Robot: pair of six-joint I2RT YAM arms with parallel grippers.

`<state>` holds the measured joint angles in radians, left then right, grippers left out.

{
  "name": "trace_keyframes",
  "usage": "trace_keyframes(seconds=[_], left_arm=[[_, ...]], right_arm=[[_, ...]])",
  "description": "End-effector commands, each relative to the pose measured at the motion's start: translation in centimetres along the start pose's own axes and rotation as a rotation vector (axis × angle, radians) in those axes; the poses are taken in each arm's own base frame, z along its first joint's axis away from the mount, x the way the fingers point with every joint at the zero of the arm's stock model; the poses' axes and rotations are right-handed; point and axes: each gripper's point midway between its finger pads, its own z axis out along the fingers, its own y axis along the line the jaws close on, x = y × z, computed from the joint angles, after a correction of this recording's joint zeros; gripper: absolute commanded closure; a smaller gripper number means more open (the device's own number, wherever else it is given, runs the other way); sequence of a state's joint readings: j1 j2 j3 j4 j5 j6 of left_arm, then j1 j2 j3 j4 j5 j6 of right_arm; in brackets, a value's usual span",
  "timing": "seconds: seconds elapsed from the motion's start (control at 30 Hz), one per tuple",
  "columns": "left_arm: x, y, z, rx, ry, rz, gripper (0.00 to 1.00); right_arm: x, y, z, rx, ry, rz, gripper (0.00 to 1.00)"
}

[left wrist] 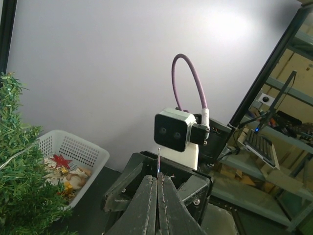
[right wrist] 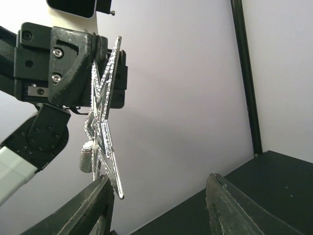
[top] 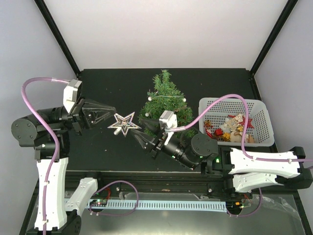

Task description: Decorate the small christmas tree

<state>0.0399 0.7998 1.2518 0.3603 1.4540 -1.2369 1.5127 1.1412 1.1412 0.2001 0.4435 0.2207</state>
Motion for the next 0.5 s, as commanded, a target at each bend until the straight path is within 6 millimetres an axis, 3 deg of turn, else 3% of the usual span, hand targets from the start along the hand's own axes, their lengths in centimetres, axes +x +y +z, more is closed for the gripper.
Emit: trace_keyframes(seconds=[0.0,0.27,0.47], left_arm=[[-0.2,-0.6,-0.1,-0.003,-0.022,0.015,0.98],[-0.1,-0.6,-0.1,-0.003,-0.027,0.016,0.98],[0.2,-0.2,-0.1,-0.004,-0.030,0.008,0.98]], right_arm=[[-2.0,0.9,-0.5,-0.087,-0.082,0.072,0.47],[-1.8,2.8,-0.9,-0.223,-0.110,0.076,0.48],[-2.1,3.1,-1.2,-0.245,-0.121,0.080,0.50]])
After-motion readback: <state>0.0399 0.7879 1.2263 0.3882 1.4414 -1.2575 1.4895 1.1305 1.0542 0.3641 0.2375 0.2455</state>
